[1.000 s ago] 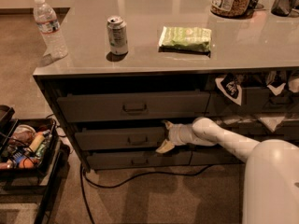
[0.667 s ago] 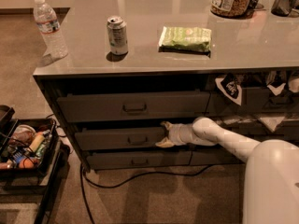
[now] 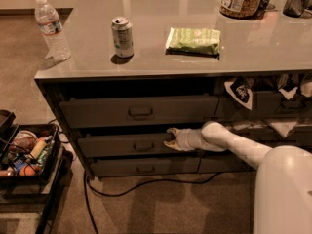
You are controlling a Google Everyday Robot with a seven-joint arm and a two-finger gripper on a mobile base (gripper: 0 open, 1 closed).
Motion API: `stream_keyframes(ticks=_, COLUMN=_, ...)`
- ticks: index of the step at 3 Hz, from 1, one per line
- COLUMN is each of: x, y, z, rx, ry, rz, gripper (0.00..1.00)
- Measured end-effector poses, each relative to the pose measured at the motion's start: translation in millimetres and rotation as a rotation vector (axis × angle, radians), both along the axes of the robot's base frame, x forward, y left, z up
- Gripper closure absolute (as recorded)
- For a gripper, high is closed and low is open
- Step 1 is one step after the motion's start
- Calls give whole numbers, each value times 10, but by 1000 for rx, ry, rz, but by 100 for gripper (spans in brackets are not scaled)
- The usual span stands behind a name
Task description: Open middle drawer
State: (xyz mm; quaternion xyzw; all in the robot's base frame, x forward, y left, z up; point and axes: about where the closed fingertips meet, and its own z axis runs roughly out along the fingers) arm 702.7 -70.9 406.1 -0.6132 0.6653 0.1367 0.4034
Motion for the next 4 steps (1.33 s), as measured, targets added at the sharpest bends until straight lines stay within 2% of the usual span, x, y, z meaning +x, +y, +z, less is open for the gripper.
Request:
stream_keyframes(ticks=1, x=28, y=-10, z=50, rx=0, ry=0, rz=0, gripper=95)
stream_keyframes(ticks=3, x=-67, y=8, z=105, rx=6, ry=9, rz=25, gripper=87)
stream_keyframes(ticks=4, x=-72, y=-7, z=115, rx=6, ry=9, rz=25, gripper=87)
